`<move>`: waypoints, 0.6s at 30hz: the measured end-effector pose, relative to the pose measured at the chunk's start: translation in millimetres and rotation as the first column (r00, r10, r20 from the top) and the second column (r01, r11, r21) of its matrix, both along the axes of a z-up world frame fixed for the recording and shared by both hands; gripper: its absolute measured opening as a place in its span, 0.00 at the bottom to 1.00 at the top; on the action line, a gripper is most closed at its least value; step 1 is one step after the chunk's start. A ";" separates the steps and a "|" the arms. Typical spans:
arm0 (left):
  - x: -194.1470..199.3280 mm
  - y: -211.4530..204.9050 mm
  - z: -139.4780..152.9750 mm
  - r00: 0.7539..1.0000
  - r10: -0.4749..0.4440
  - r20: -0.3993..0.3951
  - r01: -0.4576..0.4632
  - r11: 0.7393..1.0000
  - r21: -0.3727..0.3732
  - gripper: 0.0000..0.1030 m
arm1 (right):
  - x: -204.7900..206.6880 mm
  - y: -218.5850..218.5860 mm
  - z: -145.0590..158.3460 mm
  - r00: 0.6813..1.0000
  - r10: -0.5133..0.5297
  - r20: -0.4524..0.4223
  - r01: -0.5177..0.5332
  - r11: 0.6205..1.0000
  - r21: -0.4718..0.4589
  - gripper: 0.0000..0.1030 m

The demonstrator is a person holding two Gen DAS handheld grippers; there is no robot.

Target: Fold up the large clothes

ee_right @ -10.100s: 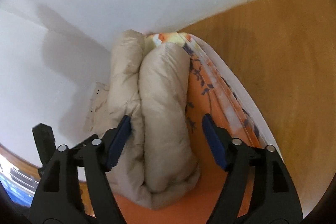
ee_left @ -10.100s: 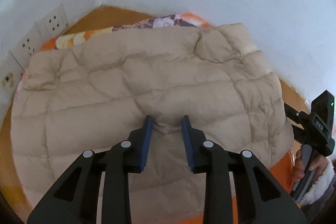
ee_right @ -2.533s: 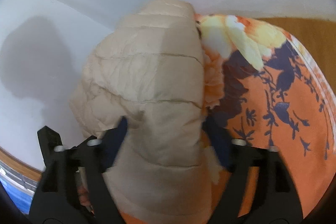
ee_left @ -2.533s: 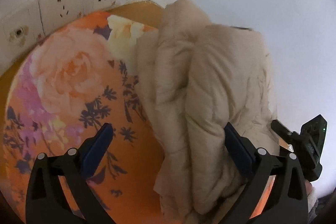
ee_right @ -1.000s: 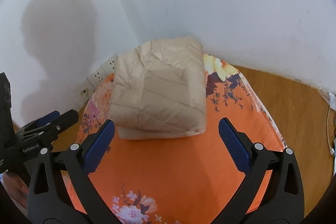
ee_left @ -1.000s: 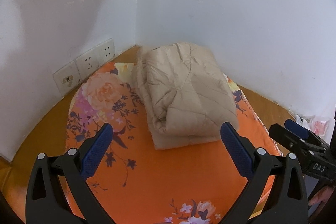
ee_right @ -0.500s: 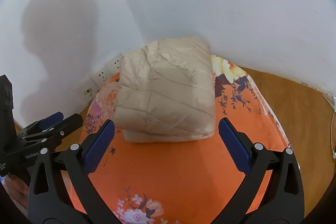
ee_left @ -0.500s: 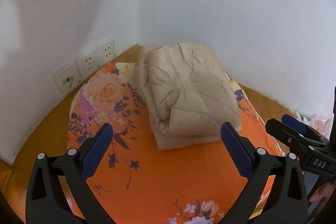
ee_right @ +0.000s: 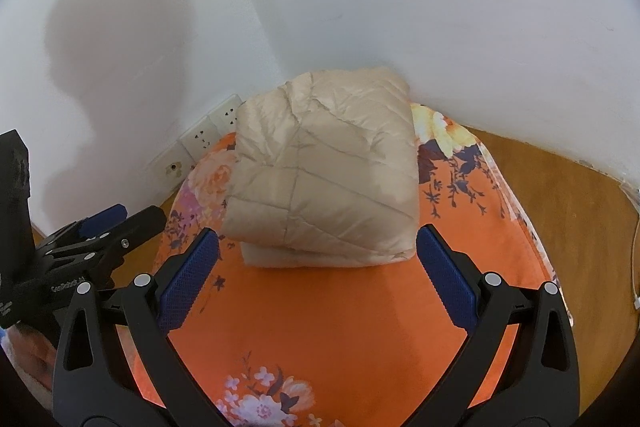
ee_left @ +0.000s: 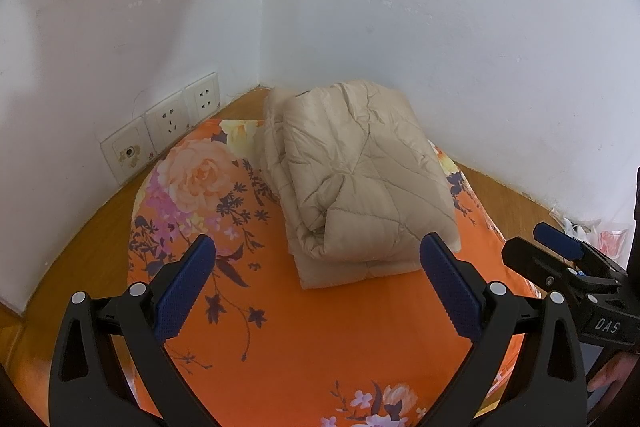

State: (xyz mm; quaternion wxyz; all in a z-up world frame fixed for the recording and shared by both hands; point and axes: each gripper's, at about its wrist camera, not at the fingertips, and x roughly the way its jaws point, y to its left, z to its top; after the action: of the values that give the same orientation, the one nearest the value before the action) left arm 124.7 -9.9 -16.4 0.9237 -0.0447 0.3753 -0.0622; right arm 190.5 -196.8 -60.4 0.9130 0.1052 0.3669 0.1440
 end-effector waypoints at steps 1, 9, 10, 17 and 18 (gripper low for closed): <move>0.5 -0.3 -0.1 1.000 -0.001 0.000 0.001 1.000 0.002 0.94 | 0.0 0.1 0.4 1.000 0.002 0.001 -0.002 1.000 0.000 0.96; 0.5 -1.1 -0.7 1.000 -0.001 0.000 0.001 1.000 0.000 0.94 | 0.2 0.9 0.8 1.000 0.002 -0.001 -0.002 1.000 0.002 0.96; 0.5 -1.1 -0.8 1.000 0.001 -0.001 -0.001 1.000 0.002 0.94 | 0.2 1.0 0.8 1.000 0.002 -0.001 -0.002 1.000 0.003 0.96; 0.8 -0.6 -1.6 1.000 0.002 -0.002 -0.002 1.000 0.000 0.94 | 0.7 1.7 -0.1 1.000 0.000 -0.006 0.000 1.000 0.005 0.96; 0.8 0.0 -1.6 1.000 0.000 -0.002 0.000 1.000 0.001 0.94 | 0.8 1.7 -0.3 1.000 0.000 -0.007 0.000 1.000 0.005 0.96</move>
State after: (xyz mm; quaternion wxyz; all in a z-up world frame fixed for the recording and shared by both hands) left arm 125.5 -9.9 -18.0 0.9233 -0.0445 0.3764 -0.0621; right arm 191.3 -195.2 -60.7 0.9114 0.1082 0.3698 0.1445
